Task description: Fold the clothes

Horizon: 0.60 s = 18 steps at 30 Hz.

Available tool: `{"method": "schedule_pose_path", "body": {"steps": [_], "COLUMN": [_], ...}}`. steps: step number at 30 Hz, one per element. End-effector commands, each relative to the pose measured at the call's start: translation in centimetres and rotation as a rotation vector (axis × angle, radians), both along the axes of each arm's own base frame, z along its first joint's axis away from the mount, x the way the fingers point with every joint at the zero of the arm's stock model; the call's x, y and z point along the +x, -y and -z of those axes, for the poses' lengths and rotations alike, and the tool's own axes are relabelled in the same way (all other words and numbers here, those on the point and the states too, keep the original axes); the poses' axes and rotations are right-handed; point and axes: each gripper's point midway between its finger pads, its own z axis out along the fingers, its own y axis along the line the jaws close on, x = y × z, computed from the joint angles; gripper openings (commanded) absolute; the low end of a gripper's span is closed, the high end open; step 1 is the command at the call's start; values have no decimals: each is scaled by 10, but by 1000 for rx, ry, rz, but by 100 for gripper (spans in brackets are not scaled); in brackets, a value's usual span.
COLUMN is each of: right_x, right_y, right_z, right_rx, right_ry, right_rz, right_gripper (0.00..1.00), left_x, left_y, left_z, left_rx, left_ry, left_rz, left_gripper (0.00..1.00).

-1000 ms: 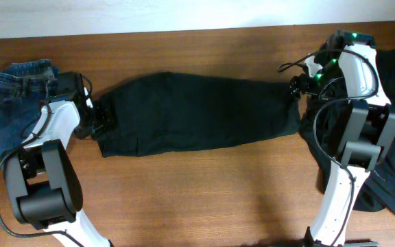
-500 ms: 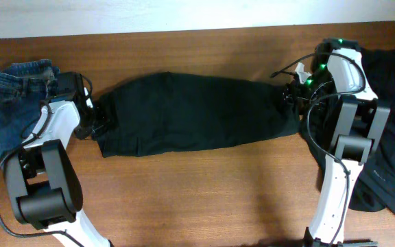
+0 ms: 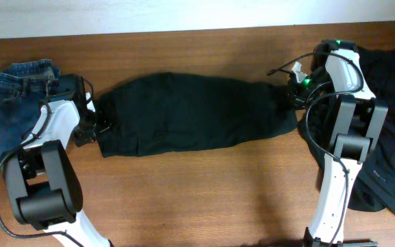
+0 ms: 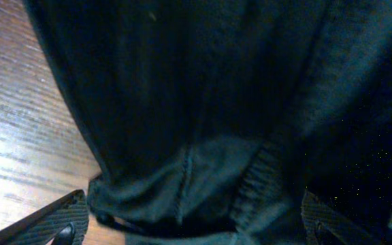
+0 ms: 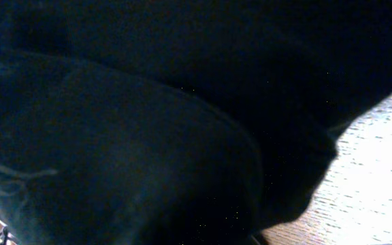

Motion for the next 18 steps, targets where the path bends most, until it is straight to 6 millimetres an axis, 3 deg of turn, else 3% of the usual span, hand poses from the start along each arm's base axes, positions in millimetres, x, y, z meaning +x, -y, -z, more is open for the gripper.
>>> {"method": "schedule_pose_path", "body": {"steps": [1,5,10,14,18], "right_x": [7,18,22,25,29], "right_y": [7,49,74,63,16], "right_z": [-10,-60,-111,-137,-161], "right_rx": [-33,-199,-268,-276,-272], "right_ry": [28,108,189,233,300], "right_rz": [3,50,88,80,-4], "right_gripper": [4,4,4,4,4], "left_x": [15,14,10,7,1], "left_y": [4,4,-2,-5,-28], "left_z": [-58,-94,-105,-103,-102], "left_rx": [0,15,54,70,201], "left_ry": [141,222,236,222,186], "left_rz": [33,34,23,17,-19], "left_gripper": [99,99,99,99,99]}}
